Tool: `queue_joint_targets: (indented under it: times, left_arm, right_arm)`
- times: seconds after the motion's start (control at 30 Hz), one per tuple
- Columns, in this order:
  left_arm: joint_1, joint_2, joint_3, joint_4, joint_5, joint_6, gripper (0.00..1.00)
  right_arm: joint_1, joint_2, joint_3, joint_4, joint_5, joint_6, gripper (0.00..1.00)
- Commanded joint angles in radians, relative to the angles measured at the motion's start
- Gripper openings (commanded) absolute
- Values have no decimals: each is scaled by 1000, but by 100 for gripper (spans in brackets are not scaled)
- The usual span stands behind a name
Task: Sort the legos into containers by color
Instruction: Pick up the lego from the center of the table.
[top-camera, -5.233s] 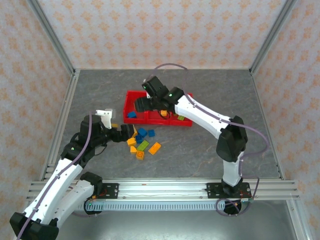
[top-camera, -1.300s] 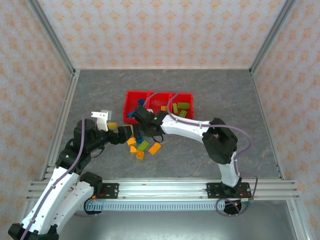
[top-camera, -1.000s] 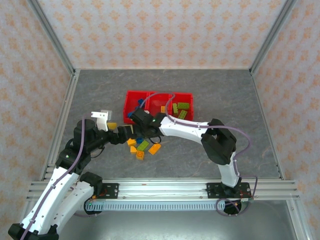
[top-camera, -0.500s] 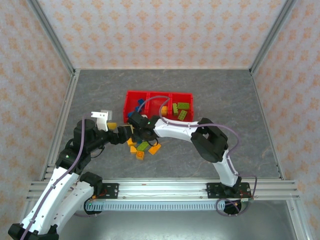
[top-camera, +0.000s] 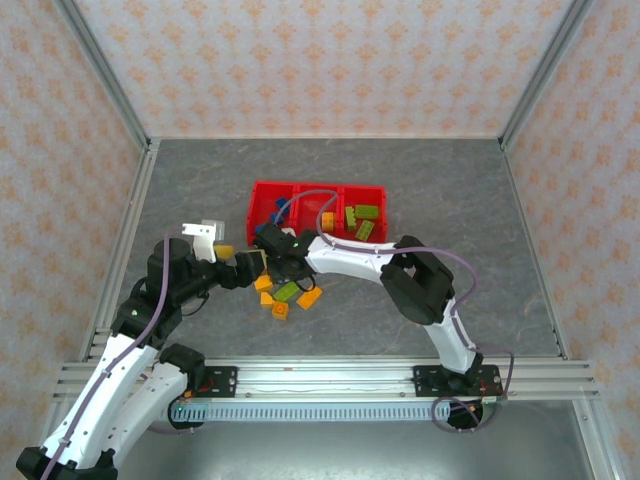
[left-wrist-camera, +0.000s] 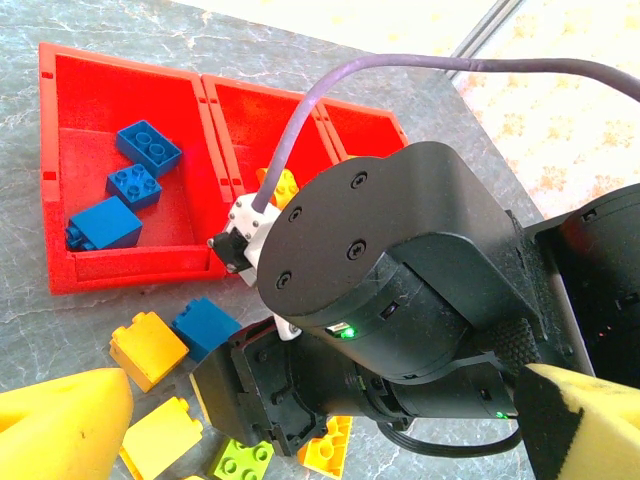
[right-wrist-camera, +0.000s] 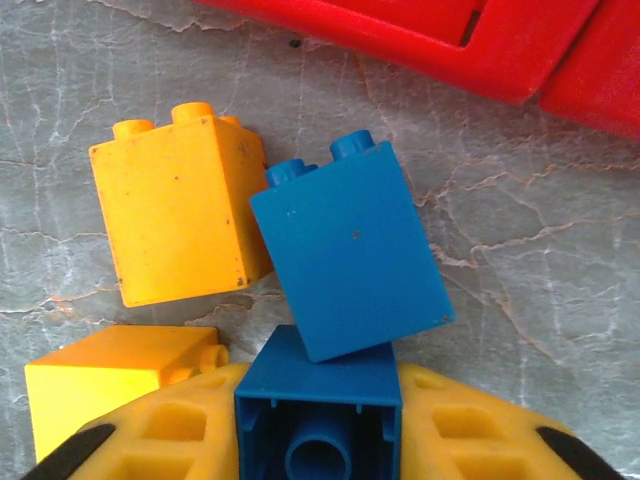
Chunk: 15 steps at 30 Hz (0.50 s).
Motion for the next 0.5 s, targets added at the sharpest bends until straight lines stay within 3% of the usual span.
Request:
queue_joint_targets:
  times: [0.0,0.23,0.47]
  left_arm:
    - [-9,-9,-6,26,-15,-5,99]
    - [-9,-16,-4,26,-18,-5,99]
    - [-9,-31,-4,26,-23,-5,99]
  right_arm:
    - [6,-38,23,-33,52,-13,29]
    - [-1,-152,9,52,24,-60,27]
    - [-56,-165,72,87,20,-85,24]
